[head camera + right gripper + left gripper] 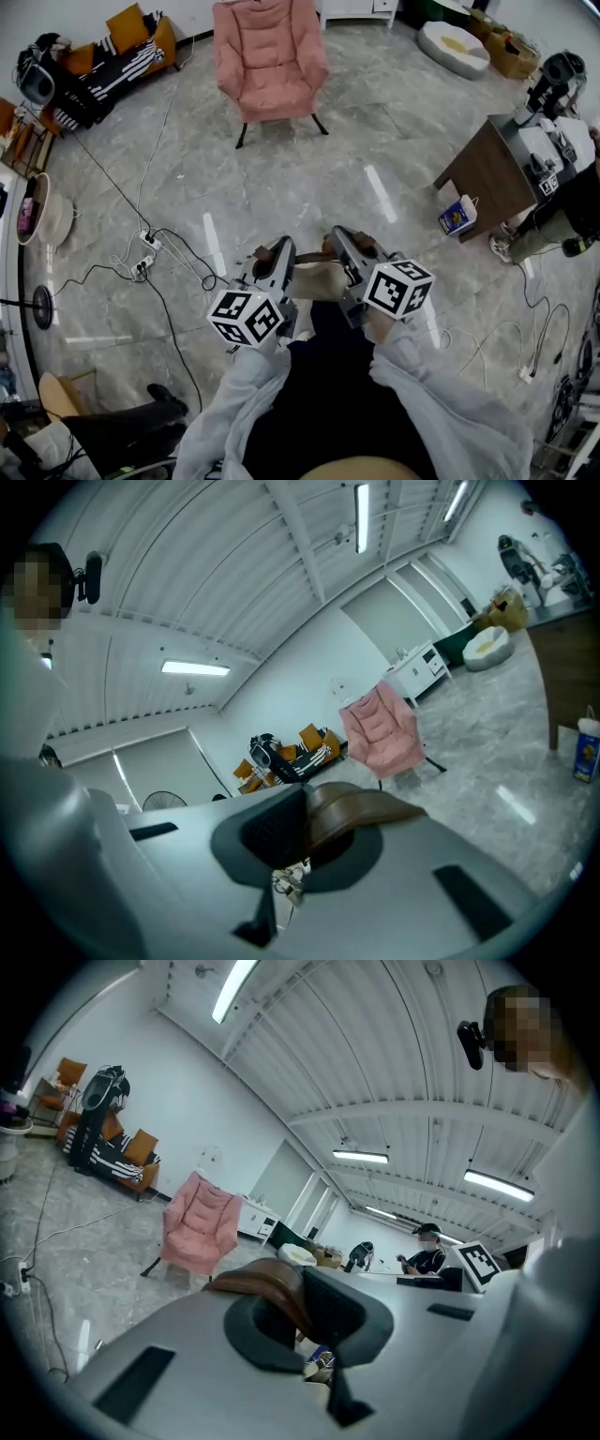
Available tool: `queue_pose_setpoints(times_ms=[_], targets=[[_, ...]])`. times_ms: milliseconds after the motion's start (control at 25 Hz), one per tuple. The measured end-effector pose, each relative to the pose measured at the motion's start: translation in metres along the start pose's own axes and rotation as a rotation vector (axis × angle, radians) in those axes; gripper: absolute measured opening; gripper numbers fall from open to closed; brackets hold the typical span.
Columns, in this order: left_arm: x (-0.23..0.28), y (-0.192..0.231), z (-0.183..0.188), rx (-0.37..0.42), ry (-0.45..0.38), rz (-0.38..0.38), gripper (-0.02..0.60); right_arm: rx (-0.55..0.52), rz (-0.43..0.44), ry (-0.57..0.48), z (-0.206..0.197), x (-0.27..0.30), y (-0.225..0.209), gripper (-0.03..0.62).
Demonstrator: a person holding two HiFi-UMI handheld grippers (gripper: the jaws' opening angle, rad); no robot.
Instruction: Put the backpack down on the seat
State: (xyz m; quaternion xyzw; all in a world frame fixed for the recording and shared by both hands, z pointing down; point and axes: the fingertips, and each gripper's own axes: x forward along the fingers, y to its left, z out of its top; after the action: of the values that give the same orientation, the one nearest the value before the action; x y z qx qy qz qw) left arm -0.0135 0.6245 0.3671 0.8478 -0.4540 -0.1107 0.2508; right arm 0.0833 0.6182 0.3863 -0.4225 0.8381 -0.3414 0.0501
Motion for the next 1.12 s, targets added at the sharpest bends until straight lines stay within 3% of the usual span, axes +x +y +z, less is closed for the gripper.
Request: queue_pose_setpoints(times_ms=[680,1120], targets=[[0.150,0.074,0.046,-0.024,-0.005,0.065,0.014,0.006,0.040,0.053,0.096,0.127,-0.083,0.005],[0.212,0.103,0.058,-0.055,-0.028,0.086,0.014,0.002,0.060,0.087,0.128,0.172,-0.123,0.005]])
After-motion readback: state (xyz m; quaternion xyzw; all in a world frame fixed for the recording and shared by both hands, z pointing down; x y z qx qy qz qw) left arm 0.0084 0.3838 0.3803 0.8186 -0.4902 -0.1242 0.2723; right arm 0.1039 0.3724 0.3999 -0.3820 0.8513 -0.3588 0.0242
